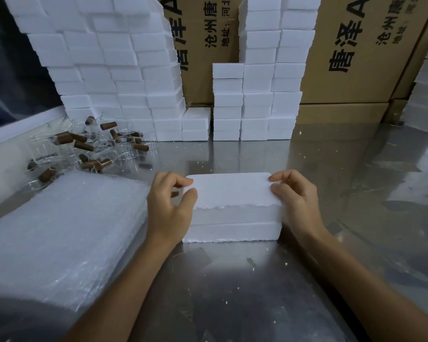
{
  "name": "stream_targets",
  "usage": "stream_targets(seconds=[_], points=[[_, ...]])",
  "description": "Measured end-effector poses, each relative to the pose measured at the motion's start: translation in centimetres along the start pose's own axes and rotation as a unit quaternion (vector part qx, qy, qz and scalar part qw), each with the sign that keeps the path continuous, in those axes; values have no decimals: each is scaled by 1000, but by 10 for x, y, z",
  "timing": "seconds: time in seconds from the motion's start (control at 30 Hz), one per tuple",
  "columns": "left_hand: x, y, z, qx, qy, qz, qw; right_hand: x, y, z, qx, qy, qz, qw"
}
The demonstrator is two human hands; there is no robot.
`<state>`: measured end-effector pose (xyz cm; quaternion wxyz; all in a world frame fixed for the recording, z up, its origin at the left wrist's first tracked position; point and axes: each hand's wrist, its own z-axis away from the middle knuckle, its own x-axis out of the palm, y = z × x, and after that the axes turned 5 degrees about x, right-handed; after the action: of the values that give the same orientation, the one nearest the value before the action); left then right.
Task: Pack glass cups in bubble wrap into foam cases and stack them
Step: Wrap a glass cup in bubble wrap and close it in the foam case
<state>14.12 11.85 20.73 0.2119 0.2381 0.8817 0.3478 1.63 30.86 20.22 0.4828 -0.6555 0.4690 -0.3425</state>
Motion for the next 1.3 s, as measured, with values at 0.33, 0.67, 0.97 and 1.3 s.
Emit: stream_targets(seconds=[0.33, 0.67, 0.97, 1.3], points=[[-25, -16, -13, -99, -228, 91, 964, -8, -12, 4, 56, -187, 155, 968], [-41, -26, -18, -143, -321, 102, 931, -25, -19, -5, 78, -277, 145, 947], [-38, -27, -19, -172, -305, 106, 931, -22, -16, -4, 55, -271, 142, 950], [-42, -27, -18, -189, -303, 137, 924, -26, -13, -7, 61, -303, 137, 941]])
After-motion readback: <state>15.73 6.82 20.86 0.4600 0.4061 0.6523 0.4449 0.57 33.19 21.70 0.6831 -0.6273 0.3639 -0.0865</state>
